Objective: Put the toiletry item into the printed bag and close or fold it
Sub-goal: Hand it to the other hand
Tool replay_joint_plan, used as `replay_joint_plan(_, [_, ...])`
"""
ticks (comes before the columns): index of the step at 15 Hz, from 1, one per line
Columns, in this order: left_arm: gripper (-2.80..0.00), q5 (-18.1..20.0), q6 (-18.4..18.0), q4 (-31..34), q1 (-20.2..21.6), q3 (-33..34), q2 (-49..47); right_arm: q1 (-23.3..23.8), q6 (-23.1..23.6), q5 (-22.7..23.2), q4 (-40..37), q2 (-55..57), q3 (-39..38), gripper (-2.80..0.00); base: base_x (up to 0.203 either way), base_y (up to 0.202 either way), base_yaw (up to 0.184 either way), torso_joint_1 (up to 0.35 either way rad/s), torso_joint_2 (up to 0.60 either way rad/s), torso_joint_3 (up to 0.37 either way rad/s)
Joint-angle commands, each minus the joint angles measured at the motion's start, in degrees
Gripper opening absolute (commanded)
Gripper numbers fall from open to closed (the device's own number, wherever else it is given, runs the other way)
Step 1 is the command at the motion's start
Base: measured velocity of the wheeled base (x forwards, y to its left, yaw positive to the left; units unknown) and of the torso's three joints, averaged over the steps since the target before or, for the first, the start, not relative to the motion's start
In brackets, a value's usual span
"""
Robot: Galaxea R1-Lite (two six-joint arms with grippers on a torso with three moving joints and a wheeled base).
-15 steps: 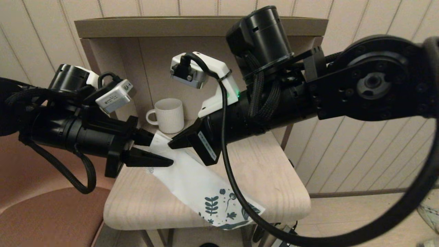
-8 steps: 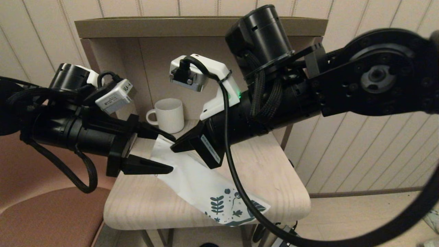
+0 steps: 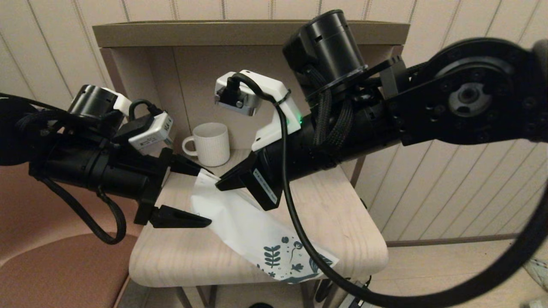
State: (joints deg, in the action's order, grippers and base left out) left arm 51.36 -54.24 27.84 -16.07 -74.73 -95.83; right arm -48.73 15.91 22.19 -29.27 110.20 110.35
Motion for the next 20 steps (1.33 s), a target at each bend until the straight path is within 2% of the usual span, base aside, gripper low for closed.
replay_joint_plan(1, [0.0,-0.93,-0.76,0.88,0.27,-3.2,-0.74,-0.22,0.02,0.15,0.09,-0.94,-0.74,-2.8,0.0,0.0,0.0,0.0,0.0,0.0])
replay_joint_plan(3, [0.0,-0.7,-1.05,5.99,1.47,-7.27,-1.0,-0.46,-0.25,0.33,0.43,-1.04,0.08,-2.8,0.0,0.0,0.0,0.0,0.0,0.0])
replay_joint_plan(4, [0.0,0.91,-1.13,7.74,1.6,-7.68,-0.53,-0.49,-0.43,0.4,0.8,-1.01,0.92,-2.8,0.0,0.0,0.0,0.0,0.0,0.0])
replay_joint_plan(10, [0.0,5.0,-0.88,9.12,-0.4,-3.47,2.09,-1.45,-3.25,0.93,4.03,0.16,1.21,-2.8,0.0,0.0,0.0,0.0,0.0,0.0])
replay_joint_plan(13, [0.0,5.94,-0.25,9.34,-0.98,-3.59,2.65,-2.27,-8.88,0.74,7.1,0.37,1.09,-2.8,0.0,0.0,0.0,0.0,0.0,0.0])
replay_joint_plan(20, [0.0,8.65,0.94,9.25,-1.16,-1.68,2.93,-2.87,-10.97,2.42,7.12,1.07,1.27,-2.8,0.0,0.0,0.0,0.0,0.0,0.0])
